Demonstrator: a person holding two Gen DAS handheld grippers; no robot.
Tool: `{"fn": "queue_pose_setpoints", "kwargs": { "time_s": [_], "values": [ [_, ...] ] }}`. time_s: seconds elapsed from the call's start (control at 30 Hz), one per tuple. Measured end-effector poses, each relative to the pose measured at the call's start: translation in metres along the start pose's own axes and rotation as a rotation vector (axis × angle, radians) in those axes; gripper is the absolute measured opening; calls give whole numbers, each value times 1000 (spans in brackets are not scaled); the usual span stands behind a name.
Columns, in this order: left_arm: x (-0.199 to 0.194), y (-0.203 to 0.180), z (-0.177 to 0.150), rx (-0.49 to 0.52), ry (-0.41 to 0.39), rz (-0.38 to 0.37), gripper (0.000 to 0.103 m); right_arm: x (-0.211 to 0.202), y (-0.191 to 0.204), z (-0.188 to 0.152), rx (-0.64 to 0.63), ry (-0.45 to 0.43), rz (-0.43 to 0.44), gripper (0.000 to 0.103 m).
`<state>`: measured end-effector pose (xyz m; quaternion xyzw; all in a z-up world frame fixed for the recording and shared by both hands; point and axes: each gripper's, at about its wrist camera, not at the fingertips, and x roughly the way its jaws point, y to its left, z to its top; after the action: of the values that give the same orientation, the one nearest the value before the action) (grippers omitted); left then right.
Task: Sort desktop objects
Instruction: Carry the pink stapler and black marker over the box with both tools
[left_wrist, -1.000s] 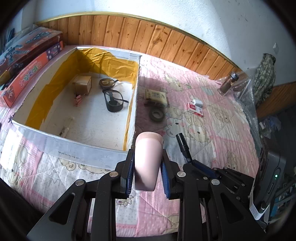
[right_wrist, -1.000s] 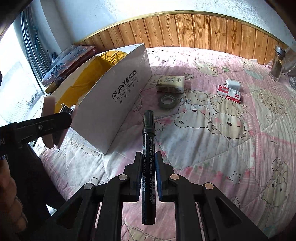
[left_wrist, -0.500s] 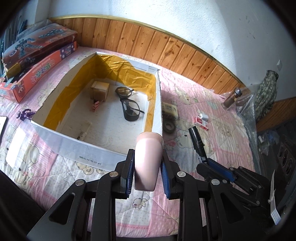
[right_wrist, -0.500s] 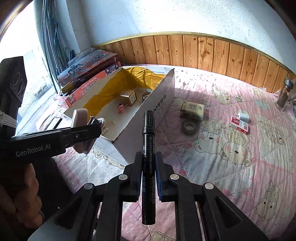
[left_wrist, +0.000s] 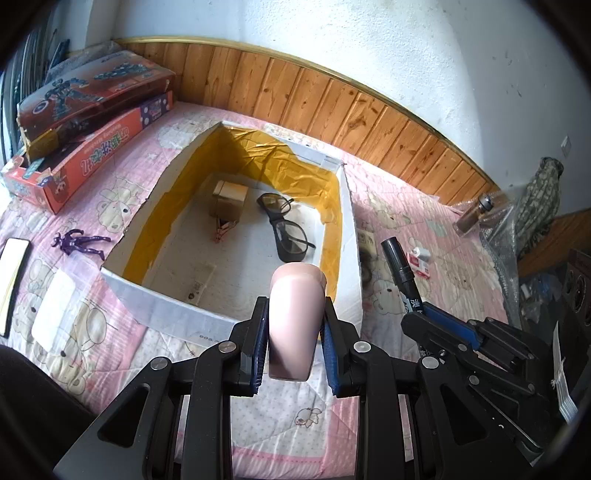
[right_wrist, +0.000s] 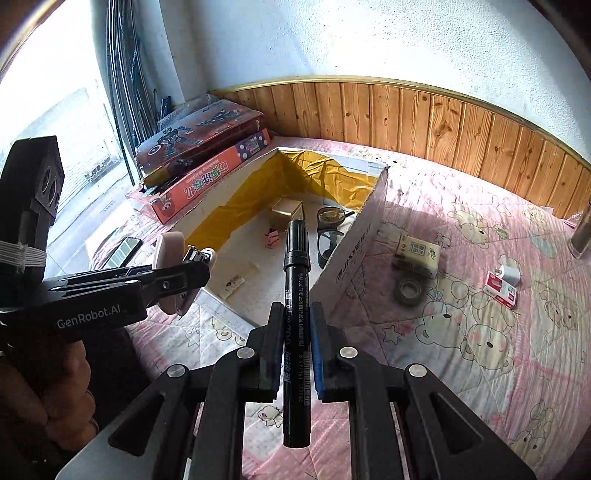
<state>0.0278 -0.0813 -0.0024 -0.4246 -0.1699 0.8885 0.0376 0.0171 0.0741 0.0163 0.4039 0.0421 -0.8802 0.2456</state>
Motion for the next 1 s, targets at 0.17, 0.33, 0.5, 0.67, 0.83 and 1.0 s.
{"fn": "queue_pose_setpoints", "kwargs": {
  "time_s": [0.17,0.33,0.5,0.67,0.83,1.0],
  "values": [
    [-1,9,11,-2,-8,6,27,5,9,13,-27,0,7,15],
    [1,19,19,-1,-9,15,27,13,16,24,-50,4,13,15],
    [4,28,30,-14,-6,15,27,21,19,33,-62,10,18,14],
    [12,35,42,-19,8,17,27,33,20,44,-60,23,32,15],
    [23,38,50,-14,33,21,27,47,20,53,-56,41,42,15],
    [35,37,56,-7,60,21,27,61,19,59,-54,63,42,15]
  ]
}}
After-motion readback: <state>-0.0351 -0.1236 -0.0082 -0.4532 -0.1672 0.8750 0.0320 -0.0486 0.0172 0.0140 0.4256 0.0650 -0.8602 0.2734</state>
